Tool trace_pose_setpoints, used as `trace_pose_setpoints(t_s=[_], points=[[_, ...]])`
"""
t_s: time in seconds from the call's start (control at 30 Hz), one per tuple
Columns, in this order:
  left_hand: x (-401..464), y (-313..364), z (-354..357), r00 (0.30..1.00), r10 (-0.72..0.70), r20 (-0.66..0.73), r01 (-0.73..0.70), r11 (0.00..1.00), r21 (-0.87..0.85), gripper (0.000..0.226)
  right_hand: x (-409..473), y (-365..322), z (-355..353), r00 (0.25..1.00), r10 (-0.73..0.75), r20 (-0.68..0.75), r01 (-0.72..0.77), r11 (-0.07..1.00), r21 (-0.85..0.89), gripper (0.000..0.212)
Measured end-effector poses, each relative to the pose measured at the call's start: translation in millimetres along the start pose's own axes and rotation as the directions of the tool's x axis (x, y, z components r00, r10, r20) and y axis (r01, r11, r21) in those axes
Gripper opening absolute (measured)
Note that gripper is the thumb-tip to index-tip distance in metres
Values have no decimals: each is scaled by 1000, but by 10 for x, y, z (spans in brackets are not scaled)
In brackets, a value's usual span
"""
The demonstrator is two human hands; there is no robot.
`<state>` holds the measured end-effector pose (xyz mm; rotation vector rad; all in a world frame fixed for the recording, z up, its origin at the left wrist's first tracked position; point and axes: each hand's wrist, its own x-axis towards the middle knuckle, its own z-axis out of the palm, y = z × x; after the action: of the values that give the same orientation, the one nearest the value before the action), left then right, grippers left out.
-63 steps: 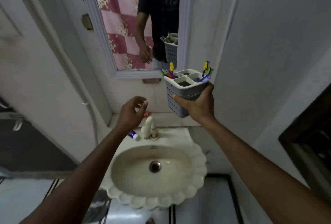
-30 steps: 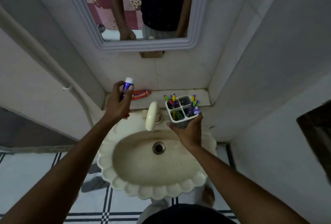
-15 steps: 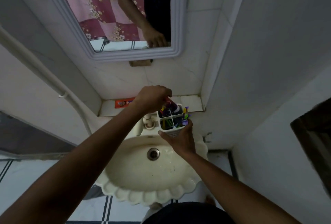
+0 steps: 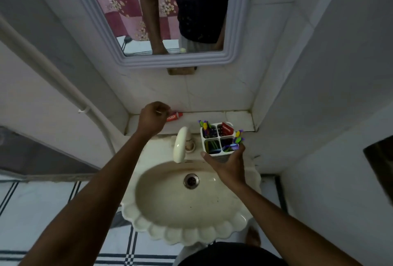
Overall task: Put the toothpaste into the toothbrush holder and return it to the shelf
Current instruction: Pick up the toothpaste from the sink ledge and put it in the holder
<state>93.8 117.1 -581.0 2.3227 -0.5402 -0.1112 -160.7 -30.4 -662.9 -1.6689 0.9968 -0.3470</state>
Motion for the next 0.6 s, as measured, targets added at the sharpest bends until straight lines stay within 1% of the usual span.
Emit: trace_pose_setpoints(t_s=[0.07, 0.13, 0.2, 0.27, 0.33, 0.37, 0.5, 0.57, 0.6], points=[[33, -311, 58, 997, -74, 20, 73, 996, 42, 15, 2, -24, 38, 1000, -3, -17, 3, 1000, 7, 114], [97, -610, 165, 991, -109, 74, 101, 990, 103, 17, 17, -47, 94, 999, -10, -35, 10, 1000, 5, 114], [145, -809, 286, 986, -84, 147, 55, 980, 189, 24, 19, -67, 94, 999, -10, -33, 10, 1000, 5, 114], [278, -971, 387, 975, -58, 214, 1, 966, 257, 41, 52, -76, 123, 999, -8, -31, 9, 1000, 9, 113], [419, -1022, 476, 958, -79, 275, -22, 938, 347, 51, 67, -96, 114, 1000, -9, -23, 9, 1000, 10, 112], [494, -1027, 505, 952, -80, 297, -47, 917, 397, 51, 81, -107, 126, 1000, -8, -23, 8, 1000, 5, 111], [686, -1031, 583, 938, 0, 346, -203, 809, 551, 47, 128, -158, 156, 1000, -3, -16, 3, 1000, -4, 111], [709, -1033, 608, 927, -22, 375, -231, 754, 615, 52, 155, -174, 154, 1000, 4, -14, -4, 1000, 1, 109], [710, -1018, 614, 926, -40, 375, -222, 748, 626, 55, 167, -180, 153, 1000, 9, -10, -9, 1000, 3, 108]])
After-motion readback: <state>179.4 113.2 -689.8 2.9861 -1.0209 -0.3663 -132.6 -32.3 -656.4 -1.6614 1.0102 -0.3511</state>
